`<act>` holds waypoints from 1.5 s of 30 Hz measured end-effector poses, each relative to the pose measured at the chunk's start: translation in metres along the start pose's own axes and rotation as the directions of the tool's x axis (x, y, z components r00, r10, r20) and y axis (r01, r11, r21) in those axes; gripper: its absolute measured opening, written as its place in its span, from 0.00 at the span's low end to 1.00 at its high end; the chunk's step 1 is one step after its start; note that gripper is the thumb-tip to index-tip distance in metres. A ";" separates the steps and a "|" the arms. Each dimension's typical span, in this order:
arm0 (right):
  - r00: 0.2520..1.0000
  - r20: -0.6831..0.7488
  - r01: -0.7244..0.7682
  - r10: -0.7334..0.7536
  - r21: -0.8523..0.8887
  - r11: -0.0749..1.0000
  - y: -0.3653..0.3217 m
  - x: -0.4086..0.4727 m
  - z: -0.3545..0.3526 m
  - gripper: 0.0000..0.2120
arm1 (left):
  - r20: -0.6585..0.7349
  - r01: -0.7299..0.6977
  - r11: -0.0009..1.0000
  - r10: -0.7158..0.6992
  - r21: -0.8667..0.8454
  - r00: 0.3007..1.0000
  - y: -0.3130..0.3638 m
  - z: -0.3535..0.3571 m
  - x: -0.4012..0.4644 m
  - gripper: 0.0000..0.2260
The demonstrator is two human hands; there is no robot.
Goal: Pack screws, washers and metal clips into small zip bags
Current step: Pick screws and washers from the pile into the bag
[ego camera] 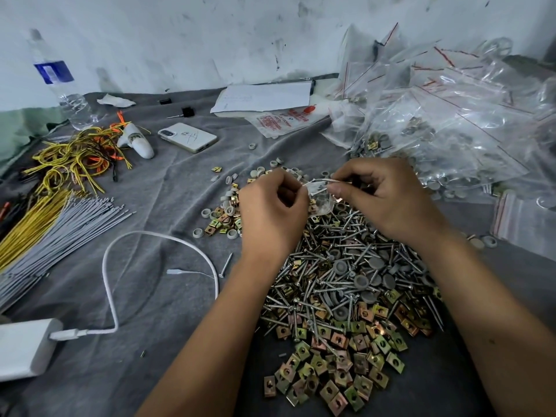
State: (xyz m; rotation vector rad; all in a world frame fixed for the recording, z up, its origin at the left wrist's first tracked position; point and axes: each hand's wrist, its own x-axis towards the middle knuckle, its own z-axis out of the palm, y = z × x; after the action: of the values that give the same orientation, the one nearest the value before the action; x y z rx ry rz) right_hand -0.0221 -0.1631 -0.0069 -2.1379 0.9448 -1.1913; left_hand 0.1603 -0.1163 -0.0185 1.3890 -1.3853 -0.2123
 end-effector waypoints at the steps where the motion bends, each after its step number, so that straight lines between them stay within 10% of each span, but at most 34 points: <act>1: 1.000 -0.007 0.003 -0.003 -0.018 1.000 0.000 0.000 0.000 0.04 | 0.001 0.005 1.000 -0.005 -0.001 1.000 0.000 0.000 0.000 0.07; 26: 0.992 -0.112 0.042 -0.058 -0.137 0.990 -0.011 0.000 -0.001 0.07 | 0.003 0.038 0.999 -0.038 -0.022 0.999 -0.001 -0.001 0.001 0.08; 34: 0.972 -0.234 0.013 -0.027 -0.062 0.998 -0.013 -0.002 0.000 0.03 | 0.046 -0.140 0.990 0.139 0.016 0.989 -0.005 -0.004 0.005 0.04; 45: 0.982 -0.190 -0.016 -0.010 -0.134 0.991 -0.012 -0.002 -0.001 0.03 | 0.179 0.057 0.998 -0.054 -0.011 0.982 -0.010 -0.007 0.006 0.04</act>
State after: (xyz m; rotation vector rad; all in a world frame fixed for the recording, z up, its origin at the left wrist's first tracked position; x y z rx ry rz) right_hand -0.0199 -0.1541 0.0016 -2.1531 1.1400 -1.3854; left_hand 0.1734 -0.1205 -0.0200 1.4233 -1.4892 -0.3923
